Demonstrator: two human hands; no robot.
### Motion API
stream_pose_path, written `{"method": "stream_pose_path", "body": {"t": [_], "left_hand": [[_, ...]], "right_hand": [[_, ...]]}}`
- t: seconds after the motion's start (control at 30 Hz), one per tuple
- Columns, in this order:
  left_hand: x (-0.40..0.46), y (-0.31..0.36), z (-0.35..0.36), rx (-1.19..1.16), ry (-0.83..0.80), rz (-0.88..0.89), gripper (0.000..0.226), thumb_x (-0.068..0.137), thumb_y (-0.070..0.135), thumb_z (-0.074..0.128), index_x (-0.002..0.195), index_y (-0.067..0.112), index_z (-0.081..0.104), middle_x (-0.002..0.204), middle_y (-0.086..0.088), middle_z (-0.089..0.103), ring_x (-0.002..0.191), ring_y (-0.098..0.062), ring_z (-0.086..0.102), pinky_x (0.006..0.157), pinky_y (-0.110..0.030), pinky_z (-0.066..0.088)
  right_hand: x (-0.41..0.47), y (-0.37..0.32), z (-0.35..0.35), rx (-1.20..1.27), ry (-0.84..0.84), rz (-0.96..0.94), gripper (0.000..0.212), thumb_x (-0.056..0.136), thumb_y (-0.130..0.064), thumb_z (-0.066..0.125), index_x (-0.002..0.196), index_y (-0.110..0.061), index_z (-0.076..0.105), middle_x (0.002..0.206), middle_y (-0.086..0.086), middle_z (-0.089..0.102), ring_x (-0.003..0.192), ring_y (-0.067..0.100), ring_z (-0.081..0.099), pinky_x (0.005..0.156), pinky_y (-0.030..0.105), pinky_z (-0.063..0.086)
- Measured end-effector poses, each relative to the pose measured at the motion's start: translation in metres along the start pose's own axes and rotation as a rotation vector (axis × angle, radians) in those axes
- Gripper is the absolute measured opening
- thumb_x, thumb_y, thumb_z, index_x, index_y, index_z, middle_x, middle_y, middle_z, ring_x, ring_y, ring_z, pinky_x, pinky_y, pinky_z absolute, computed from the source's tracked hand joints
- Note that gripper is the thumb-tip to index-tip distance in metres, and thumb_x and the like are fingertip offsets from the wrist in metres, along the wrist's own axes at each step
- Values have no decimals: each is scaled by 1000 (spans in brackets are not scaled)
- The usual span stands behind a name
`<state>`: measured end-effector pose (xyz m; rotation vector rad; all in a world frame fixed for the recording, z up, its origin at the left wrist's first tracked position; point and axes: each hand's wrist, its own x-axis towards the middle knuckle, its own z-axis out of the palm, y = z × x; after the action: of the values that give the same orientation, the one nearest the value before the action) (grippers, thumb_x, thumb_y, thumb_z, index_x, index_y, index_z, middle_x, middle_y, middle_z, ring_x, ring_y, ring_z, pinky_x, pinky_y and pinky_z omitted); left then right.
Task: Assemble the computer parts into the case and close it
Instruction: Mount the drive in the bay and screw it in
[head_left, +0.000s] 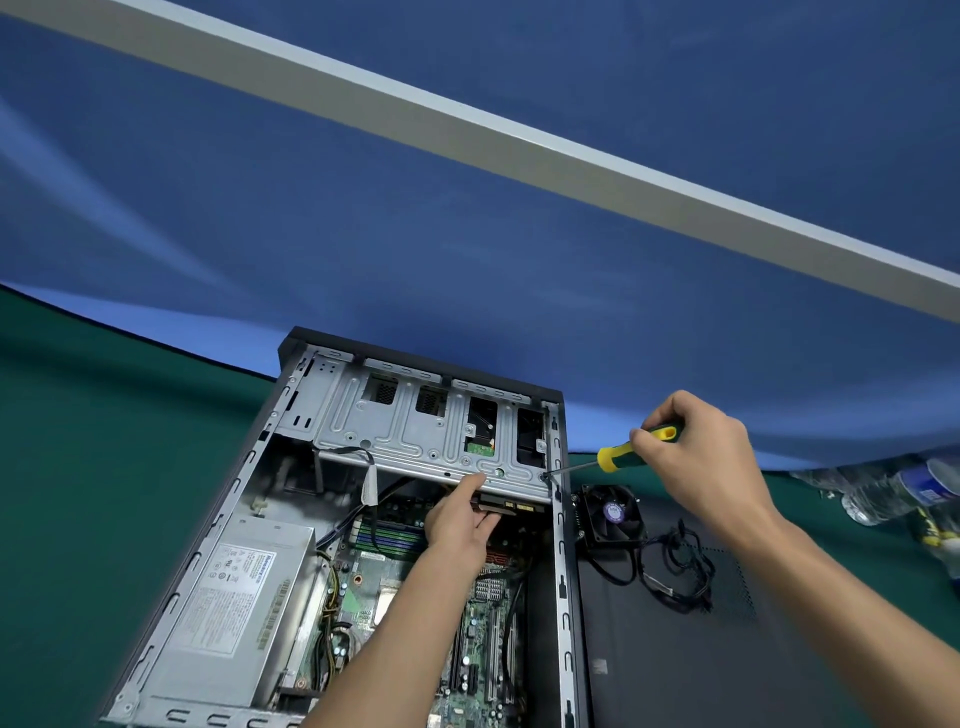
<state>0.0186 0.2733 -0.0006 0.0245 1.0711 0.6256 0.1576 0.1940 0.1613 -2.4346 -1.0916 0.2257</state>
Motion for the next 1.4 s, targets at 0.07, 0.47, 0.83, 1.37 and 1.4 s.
{"method": "stream_pose_path", "body": {"t": [0.07,0.47,0.83,1.37,1.4], "left_hand": [[2,-1,-1,-2,-2,-1,56,83,3,68,133,-3,45,109,-16,45,109,-30,43,101,-40,44],[9,-5,-4,-22,-3,17,60,82,4,70,135,-2,42,87,-9,43,87,-22,48,100,-41,46],[12,-4,-5,7,16,27,57,81,5,71,131,-2,45,96,-11,47,84,-19,50,93,-37,49],[7,-13,7,-101,19,13,55,80,3,69,130,-2,46,127,-25,50,111,-32,53,100,-41,45],[5,-15,12,-110,2,-18,55,80,1,69,130,-2,45,128,-25,51,112,-34,53,95,-40,49]], "right_hand": [[1,-4,0,-27,-8,-15,14,81,-21,65,74,-20,54,69,-3,57,53,15,45,47,27,31],[13,-28,1,-199,-102,-98,12,82,-22,61,76,-20,51,69,-3,59,57,13,48,46,25,28],[17,-34,3,-258,-126,-139,11,82,-21,61,77,-19,52,69,-4,57,57,12,48,45,25,26],[42,-69,-9,-142,-464,81,12,93,-21,49,102,-15,43,77,11,71,64,30,70,68,38,59],[39,-67,-5,-219,-394,35,12,95,-23,45,93,-12,46,73,11,70,62,31,70,65,36,57]]}}
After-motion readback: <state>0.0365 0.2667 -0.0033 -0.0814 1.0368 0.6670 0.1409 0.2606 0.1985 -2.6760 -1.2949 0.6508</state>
